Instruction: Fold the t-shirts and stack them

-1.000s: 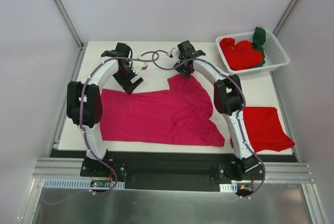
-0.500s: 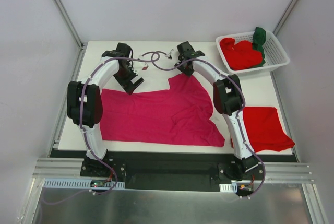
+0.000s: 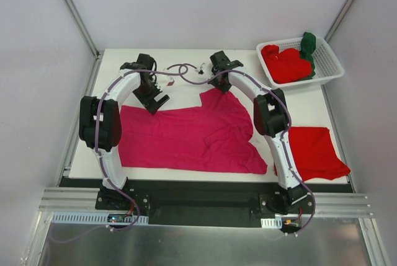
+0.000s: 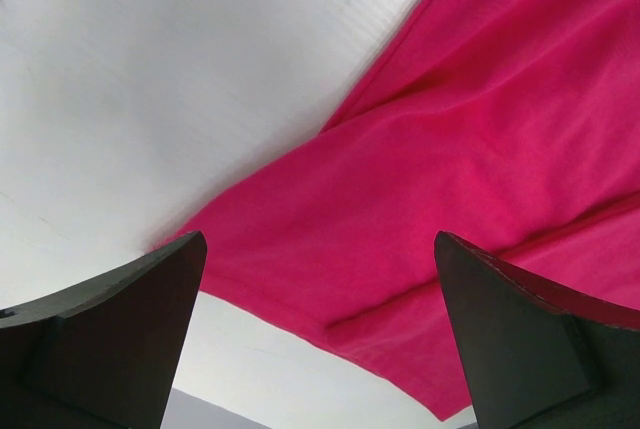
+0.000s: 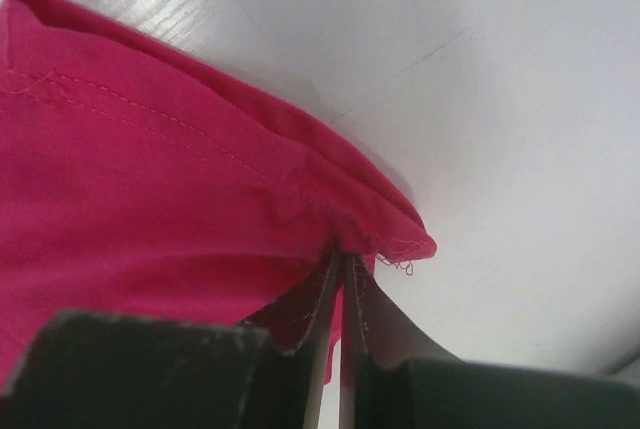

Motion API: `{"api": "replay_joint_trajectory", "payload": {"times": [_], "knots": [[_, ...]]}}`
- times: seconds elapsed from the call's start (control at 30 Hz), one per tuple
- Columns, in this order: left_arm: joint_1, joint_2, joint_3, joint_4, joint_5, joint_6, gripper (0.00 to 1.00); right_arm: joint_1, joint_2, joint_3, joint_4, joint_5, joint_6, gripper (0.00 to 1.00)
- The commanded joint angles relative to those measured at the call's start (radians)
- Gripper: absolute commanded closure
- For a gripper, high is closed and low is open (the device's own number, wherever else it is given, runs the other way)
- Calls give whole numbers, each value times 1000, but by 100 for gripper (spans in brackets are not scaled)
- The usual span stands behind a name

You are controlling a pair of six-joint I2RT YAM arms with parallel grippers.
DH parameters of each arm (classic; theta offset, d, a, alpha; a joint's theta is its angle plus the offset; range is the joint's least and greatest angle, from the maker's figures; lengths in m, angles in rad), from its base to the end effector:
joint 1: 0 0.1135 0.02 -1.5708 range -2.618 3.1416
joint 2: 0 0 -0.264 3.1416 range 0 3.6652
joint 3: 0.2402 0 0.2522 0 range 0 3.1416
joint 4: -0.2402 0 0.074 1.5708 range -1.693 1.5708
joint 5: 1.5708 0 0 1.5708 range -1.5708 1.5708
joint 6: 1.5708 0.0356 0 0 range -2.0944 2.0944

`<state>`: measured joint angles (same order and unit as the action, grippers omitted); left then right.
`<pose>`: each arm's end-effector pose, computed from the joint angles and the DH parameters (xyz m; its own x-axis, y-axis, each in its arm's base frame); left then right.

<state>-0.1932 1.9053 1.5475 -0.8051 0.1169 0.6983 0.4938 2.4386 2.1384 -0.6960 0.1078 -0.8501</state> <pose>0.3923 -0.0810 0.2329 -0.5382 0.7559 -0.3727 0.7600 0.6264 0.1730 0.4708 0.2491 0.1772 -0.1724 -0.9411 -0.2908 -0.8323 0.2971 -0.4680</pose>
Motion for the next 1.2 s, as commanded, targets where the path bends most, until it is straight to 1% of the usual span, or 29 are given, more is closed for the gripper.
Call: {"api": "replay_joint_trajectory", "payload": {"times": [0.0,0.13,0.27,0.3,0.43,0.6,0.77,0.83,0.97,1.17], "knots": [[70,-26,-50,-11,-46,10,1,5,-10,41,-22,-8,-6,91],[161,-2,-52,-5,-56,47,1,5,-18,38,-16,-2,-7,91],[187,34,-17,-3,-59,79,1,3,-30,25,-14,1,-4,92],[210,43,-9,-5,-59,90,1,3,-35,20,-13,0,-6,92],[216,95,23,-5,-46,135,1,2,-47,5,-10,3,6,92],[225,171,91,-8,-39,164,2,0,-67,-11,-8,1,14,92],[242,215,161,-17,-39,176,3,-1,-81,-15,-5,0,16,93],[248,224,171,-17,-45,182,3,0,-84,-17,-5,-2,20,93],[262,228,178,-20,-56,187,10,0,-85,-18,-7,-3,20,93],[290,222,152,-26,-66,191,11,-1,-84,-18,-5,-8,23,94]]}}
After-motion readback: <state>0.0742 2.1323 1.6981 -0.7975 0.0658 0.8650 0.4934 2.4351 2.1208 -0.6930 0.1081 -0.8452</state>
